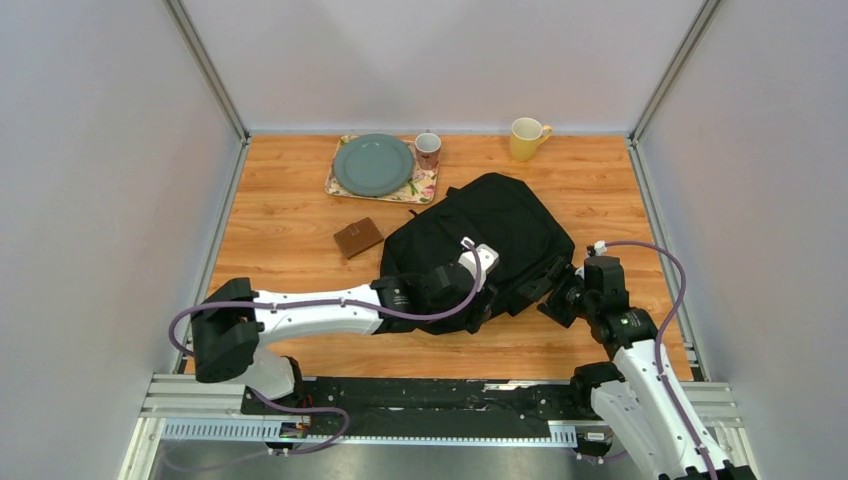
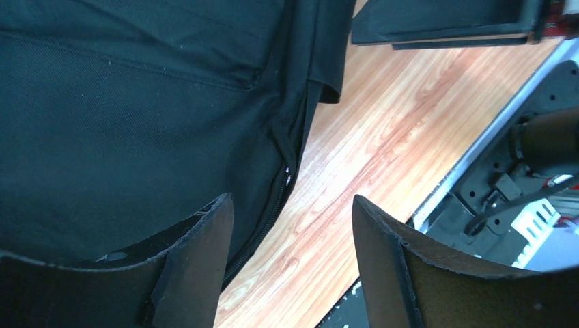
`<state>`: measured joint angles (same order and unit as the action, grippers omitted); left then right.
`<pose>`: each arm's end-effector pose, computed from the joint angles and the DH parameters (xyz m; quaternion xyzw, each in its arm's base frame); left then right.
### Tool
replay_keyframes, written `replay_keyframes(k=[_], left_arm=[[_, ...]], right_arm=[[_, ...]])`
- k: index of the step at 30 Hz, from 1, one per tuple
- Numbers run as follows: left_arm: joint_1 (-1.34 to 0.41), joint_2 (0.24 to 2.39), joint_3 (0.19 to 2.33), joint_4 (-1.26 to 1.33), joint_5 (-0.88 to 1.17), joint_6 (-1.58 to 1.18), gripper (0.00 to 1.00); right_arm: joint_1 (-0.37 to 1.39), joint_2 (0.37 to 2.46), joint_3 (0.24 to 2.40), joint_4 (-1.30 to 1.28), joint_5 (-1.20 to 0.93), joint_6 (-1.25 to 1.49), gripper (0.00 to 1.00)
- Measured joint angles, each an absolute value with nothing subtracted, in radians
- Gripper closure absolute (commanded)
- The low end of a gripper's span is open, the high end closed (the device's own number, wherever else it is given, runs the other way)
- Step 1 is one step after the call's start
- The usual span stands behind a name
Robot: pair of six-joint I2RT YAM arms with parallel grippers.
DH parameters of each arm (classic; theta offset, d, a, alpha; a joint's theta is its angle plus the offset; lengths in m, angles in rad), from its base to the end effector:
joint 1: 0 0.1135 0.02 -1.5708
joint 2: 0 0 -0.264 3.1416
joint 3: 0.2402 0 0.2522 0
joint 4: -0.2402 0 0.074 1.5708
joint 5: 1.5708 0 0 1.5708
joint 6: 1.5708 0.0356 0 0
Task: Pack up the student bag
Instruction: Zip the student bag at the center of the board.
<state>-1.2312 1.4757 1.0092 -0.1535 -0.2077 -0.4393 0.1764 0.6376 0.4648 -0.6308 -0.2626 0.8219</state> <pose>0.1166 -0.3080 0.2565 0.2973 0.8342 -0.2757 0.3738 0.1310 0.0327 0.2096 0.2451 0.8874 0.2842 0.2677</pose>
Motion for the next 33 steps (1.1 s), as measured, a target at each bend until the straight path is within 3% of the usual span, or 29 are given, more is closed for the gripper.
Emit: replay_keyframes(k=[10, 33], left_arm=[[-1.208, 1.556, 1.011, -0.092, -0.242, -0.588, 0.53], [-1.160, 1.720, 1.002, 0.022, -0.083, -0.721, 0.58]], right_arm=[[0.176, 0.619, 0.465, -0.650, -0.252, 0.821, 0.33], [0.176, 0.620, 0.465, -0.650, -0.253, 0.822, 0.33]])
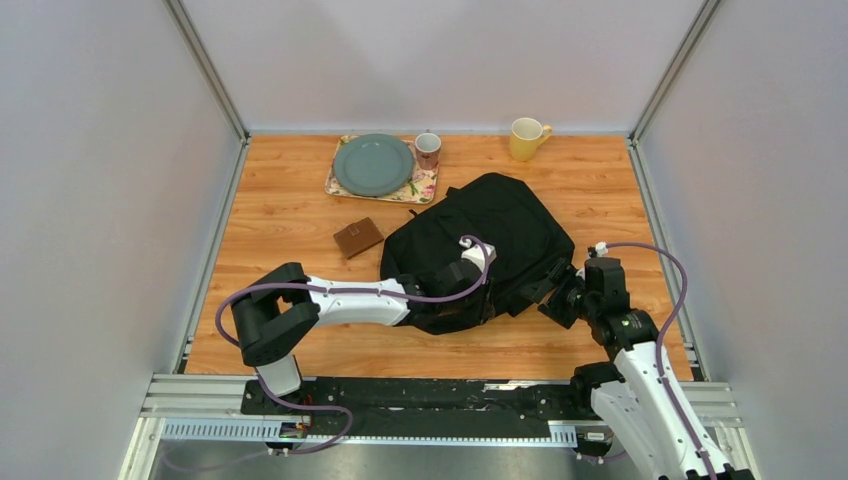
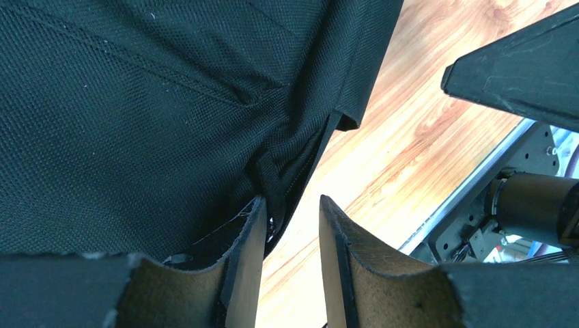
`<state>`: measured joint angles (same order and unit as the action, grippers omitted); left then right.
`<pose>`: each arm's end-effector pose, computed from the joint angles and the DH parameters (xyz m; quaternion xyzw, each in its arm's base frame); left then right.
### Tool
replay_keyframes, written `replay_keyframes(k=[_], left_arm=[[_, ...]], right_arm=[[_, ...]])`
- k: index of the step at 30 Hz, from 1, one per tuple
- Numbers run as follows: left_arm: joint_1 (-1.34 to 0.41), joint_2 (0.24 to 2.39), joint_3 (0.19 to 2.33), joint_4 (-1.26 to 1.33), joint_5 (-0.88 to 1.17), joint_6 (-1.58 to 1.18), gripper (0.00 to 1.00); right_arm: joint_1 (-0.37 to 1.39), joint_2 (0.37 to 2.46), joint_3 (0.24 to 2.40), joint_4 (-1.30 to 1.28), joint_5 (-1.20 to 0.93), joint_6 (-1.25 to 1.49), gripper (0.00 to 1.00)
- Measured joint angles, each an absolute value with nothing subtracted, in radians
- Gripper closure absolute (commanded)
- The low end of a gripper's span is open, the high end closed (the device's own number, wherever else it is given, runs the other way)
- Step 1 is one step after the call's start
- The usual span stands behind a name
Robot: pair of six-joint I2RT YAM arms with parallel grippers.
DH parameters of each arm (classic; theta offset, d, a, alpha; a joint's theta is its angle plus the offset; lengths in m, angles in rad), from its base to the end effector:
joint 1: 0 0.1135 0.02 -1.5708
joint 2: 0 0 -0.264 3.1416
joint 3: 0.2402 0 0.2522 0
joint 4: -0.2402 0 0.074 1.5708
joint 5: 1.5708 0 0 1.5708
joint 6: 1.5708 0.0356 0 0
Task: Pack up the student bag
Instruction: Zip the student bag at the center of the board.
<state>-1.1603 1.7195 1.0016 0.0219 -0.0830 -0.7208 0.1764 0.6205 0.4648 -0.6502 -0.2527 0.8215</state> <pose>0.1492 -0.3354 0.1884 0.1801 0.8871 -0.3198 0.2798 0.1280 0.0319 0.2100 0.2471 0.8878 0.2798 0.2691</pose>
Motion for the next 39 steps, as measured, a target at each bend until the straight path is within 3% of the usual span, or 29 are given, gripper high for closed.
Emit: replay_keyframes(k=[22, 39], left_arm=[[-1.110, 1.647, 0.805, 0.276, -0.088, -0.837, 0.60], [-1.099, 1.708, 0.857, 0.310, -0.053, -0.878, 0.66]], right_arm=[[0.176, 0.669, 0.457, -0.631, -0.268, 0.821, 0.34], [0.176, 0.685, 0.457, -0.630, -0.283, 0.813, 0.34]])
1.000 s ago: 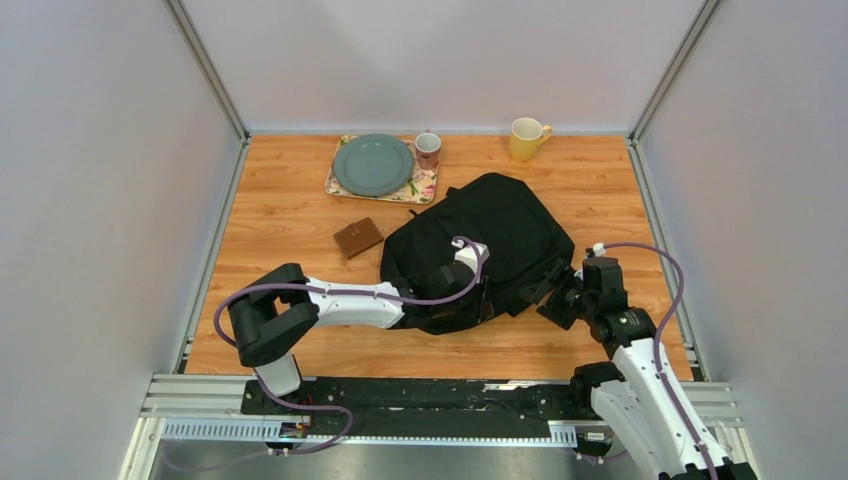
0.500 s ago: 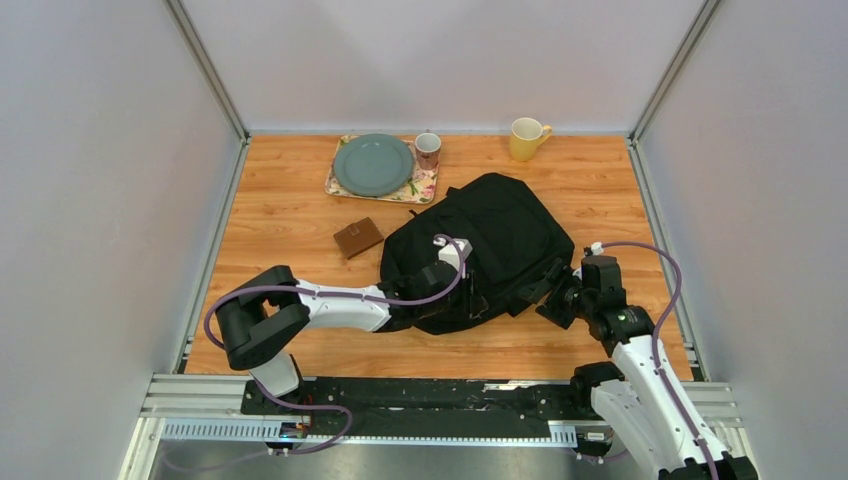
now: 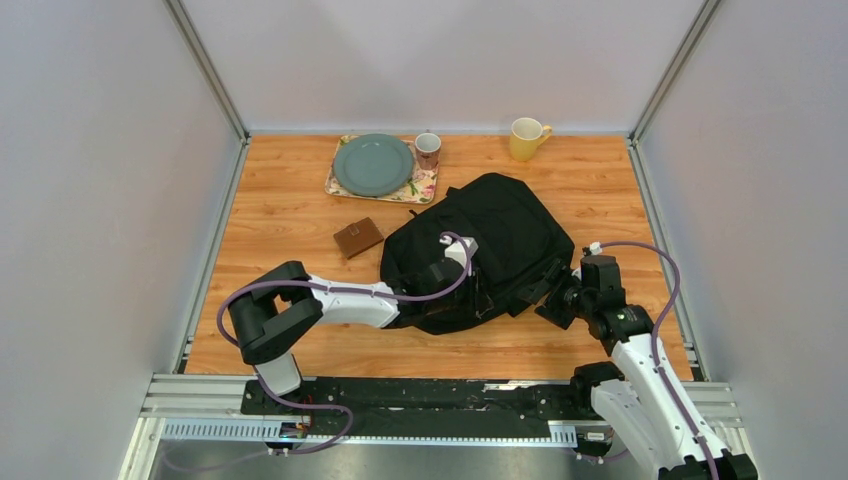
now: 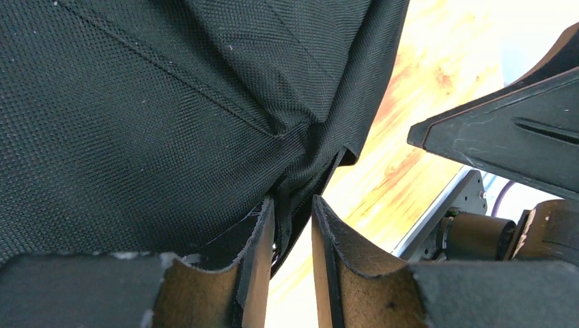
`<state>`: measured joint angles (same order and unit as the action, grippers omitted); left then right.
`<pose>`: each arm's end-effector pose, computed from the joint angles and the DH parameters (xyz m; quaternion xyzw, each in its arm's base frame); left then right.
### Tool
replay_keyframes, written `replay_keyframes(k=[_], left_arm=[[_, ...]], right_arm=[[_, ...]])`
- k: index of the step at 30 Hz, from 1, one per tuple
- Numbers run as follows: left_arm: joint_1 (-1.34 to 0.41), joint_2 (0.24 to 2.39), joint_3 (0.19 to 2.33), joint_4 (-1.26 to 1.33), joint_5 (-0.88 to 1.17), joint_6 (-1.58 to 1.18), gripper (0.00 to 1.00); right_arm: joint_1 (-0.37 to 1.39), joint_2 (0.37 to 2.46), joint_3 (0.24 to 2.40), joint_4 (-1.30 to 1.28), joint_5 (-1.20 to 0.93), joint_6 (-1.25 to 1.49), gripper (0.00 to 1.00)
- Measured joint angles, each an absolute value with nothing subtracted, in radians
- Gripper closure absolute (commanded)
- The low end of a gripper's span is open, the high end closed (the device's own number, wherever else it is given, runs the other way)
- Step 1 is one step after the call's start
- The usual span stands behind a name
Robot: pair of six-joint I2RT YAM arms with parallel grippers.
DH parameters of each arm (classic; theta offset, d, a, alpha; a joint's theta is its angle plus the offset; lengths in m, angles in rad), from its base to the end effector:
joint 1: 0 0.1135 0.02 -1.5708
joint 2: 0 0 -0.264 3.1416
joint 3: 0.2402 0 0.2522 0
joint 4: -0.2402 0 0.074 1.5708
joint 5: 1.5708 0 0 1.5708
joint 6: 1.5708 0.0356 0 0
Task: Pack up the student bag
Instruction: Zip the student bag at the center of the board.
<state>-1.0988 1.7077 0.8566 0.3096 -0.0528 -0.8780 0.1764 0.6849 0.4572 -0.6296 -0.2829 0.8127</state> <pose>0.1638 -0.3167 0.1739 0.0830 0.8663 -0.3983 0.2898 0.1346 0.0341 0.2019 0.2434 0.8965 0.2804 0.2416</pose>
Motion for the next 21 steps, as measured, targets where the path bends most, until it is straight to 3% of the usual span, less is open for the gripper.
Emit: replay_keyframes(k=[13, 21], left_arm=[[-1.099, 1.747, 0.903, 0.243, -0.043, -0.872, 0.62], [-1.098, 1.772, 0.933, 0.219, -0.027, -0.866, 0.87]], right_arm=[[0.176, 0.698, 0.457, -0.620, -0.298, 0.810, 0.34], [0.176, 0.699, 0.457, -0.616, -0.302, 0.810, 0.34]])
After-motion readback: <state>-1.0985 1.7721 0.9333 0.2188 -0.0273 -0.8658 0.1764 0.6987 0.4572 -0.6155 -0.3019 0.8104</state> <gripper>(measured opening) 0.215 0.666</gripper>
